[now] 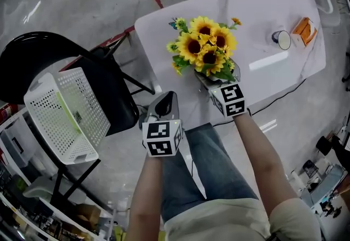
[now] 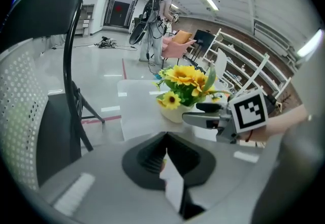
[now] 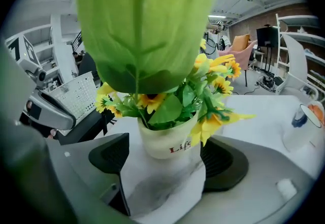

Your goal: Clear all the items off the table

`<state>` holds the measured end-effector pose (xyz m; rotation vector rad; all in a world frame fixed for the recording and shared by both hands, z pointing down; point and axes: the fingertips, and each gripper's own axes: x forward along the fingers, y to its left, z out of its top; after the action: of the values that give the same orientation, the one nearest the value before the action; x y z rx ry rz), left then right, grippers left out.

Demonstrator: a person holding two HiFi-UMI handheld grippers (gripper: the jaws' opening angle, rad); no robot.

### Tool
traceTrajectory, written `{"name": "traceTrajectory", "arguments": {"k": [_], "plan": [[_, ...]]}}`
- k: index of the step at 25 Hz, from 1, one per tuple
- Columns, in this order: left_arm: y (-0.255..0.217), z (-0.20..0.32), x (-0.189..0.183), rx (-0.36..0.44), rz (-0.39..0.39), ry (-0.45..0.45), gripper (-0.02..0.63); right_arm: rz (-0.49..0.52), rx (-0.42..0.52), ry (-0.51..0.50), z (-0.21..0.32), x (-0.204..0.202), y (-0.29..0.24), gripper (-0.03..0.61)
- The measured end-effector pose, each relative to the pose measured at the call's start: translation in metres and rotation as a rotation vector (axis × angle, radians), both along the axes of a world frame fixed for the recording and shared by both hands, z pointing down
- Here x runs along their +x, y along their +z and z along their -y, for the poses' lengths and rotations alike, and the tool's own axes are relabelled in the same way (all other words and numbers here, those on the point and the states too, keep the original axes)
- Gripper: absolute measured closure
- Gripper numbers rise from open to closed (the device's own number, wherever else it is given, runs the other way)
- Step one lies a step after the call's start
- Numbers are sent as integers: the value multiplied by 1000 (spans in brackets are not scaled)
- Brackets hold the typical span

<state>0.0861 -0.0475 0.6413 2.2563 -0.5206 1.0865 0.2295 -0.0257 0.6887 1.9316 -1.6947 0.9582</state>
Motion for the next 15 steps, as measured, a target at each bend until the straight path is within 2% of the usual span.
{"name": "traceTrajectory", "arguments": {"k": [5, 15], "plan": [[9, 2, -3, -9, 6, -13, 604, -25, 14, -44, 13, 5, 10, 106], [15, -3, -3, -29, 14, -14, 604, -63, 9, -77, 28, 13, 21, 64]]}}
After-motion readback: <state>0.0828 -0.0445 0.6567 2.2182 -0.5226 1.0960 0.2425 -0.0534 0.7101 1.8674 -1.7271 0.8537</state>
